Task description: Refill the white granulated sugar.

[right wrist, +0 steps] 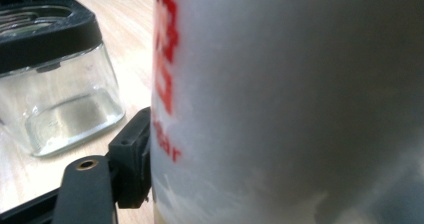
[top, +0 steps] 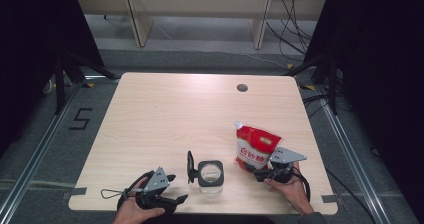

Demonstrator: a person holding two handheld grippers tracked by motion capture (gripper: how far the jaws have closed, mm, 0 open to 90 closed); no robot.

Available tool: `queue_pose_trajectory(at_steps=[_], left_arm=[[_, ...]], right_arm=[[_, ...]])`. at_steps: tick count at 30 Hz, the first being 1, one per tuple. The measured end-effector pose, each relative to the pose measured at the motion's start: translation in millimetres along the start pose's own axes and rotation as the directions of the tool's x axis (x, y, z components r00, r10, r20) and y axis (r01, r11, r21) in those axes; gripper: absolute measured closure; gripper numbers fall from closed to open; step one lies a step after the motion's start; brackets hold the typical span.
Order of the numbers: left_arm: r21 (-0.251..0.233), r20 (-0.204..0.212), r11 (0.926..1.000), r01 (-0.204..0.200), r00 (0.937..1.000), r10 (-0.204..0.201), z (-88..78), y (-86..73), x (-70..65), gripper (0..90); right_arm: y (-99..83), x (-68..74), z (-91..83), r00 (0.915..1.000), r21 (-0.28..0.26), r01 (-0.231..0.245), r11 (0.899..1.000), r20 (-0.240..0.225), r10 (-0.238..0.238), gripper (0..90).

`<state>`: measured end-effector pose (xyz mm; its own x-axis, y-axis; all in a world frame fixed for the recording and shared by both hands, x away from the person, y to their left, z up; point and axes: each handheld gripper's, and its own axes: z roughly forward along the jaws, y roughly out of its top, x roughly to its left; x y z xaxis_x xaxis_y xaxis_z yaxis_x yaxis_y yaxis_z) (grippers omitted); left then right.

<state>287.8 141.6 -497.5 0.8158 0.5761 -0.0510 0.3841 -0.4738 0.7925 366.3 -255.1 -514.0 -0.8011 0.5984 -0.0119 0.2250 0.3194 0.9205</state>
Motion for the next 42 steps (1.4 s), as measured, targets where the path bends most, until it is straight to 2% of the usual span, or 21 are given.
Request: queue_pose_trajectory(at_steps=[2,3,7,8,11,14,15,18,20,24,27,29,30,32,33,35,37,39,40,41,42], left_arm=[[0.004,-0.002,1.0,-0.005,1.0,0.005,0.1,0.0,0.2,23.7],[0.003,-0.002,1.0,-0.003,1.0,0.003,0.3,0.0,0.0,23.8],[0.006,-0.005,1.0,-0.006,1.0,0.006,0.3,0.0,0.4,23.8],[0.003,-0.002,1.0,-0.004,1.0,0.004,0.3,0.0,0.0,23.8],[0.004,-0.002,1.0,-0.005,1.0,0.005,0.2,0.0,0.2,23.7],[0.003,-0.002,1.0,-0.004,1.0,0.004,0.3,0.0,0.0,23.8],[0.003,-0.001,1.0,-0.004,1.0,0.004,0.4,0.0,0.0,23.8],[0.002,0.004,1.0,-0.003,1.0,0.003,0.4,0.0,-0.4,23.8],[0.002,0.004,1.0,-0.003,1.0,0.003,0.3,0.0,-0.2,23.8],[0.001,0.001,1.0,-0.002,1.0,0.002,0.0,0.1,0.0,23.8],[0.009,-0.005,0.9999,-0.012,0.9999,0.012,-0.7,0.2,0.7,23.9],[0.009,-0.004,0.9999,-0.013,0.9999,0.013,-0.8,0.2,0.7,24.0],[0.01,-0.006,0.9998,-0.017,0.9998,0.017,-1.1,0.2,0.8,24.1],[0.009,-0.008,0.9998,-0.016,0.9998,0.016,-1.2,0.0,0.8,24.1],[-0.017,0.003,0.9998,0.013,0.9999,-0.013,0.6,-0.6,-1.5,24.1],[0.003,-0.002,1.0,-0.008,1.0,0.008,0.0,-0.8,0.0,24.1],[0.011,0.012,0.9993,-0.036,0.9993,0.036,-0.2,0.0,1.2,24.1],[0.006,0.007,0.9992,-0.04,0.9992,0.04,-0.3,0.0,0.9,24.2],[0.01,-0.006,0.9985,-0.053,0.9986,0.053,-0.8,0.1,1.9,24.3],[0.006,-0.006,0.9988,-0.048,0.9988,0.048,-0.7,-0.1,1.9,24.3],[-0.004,-0.003,1.0,-0.003,1.0,0.003,0.3,-0.9,-0.5,24.3]], right_arm=[[0.3,1.7,0.3,0.9994,0.005,-0.033,0.999,-0.004,0.033,29.7],[0.5,0.4,2.6,0.9997,-0.013,-0.01,1.0,-0.021,0.009,29.9],[1.3,3.4,4.9,1.0,-0.013,-0.003,1.0,-0.007,0.003,30.1],[1.6,1.2,5.6,0.9996,-0.02,0.024,1.0,0.017,-0.024,30.0],[2.4,4.9,5.8,0.9997,-0.01,-0.023,1.0,-0.005,0.023,30.4],[3.0,2.9,7.5,0.9999,-0.02,0.012,1.0,-0.003,-0.012,30.4],[2.9,5.7,7.1,0.9998,-0.015,-0.021,1.0,-0.002,0.021,30.4],[3.3,2.5,9.0,0.9994,-0.022,0.032,0.999,0.016,-0.031,30.6],[3.6,3.4,10.3,0.9999,-0.034,0.014,0.999,-0.009,-0.014,30.7],[4.2,3.8,10.8,0.9997,-0.019,0.022,1.0,0.01,-0.022,31.6],[6.2,9.4,11.6,0.9999,-0.005,-0.015,1.0,0.002,0.015,32.5],[7.5,8.6,13.0,1.0,-0.018,0.006,1.0,-0.004,-0.006,33.3],[8.5,8.1,14.0,0.9987,-0.013,0.049,0.999,0.012,-0.049,33.8],[9.2,12.7,12.4,1.0,-0.01,0.006,1.0,-0.002,-0.006,34.3],[9.8,12.4,10.7,0.9996,0.002,0.02,1.0,0.018,-0.02,34.6],[9.5,11.7,10.7,0.9986,0.01,0.045,0.999,0.028,-0.045,35.0],[9.9,16.9,8.4,0.9997,0.02,0.004,1.0,0.023,-0.005,35.2],[10.3,15.6,6.1,0.9989,0.017,0.037,0.999,0.027,-0.038,35.5],[10.0,19.6,3.6,0.9995,0.027,0.011,1.0,0.029,-0.012,35.6],[9.7,17.3,1.9,0.9969,0.029,0.062,0.998,0.046,-0.063,35.7],[9.4,17.7,-0.2,0.9961,0.029,0.074,0.997,0.046,-0.076,35.9]])
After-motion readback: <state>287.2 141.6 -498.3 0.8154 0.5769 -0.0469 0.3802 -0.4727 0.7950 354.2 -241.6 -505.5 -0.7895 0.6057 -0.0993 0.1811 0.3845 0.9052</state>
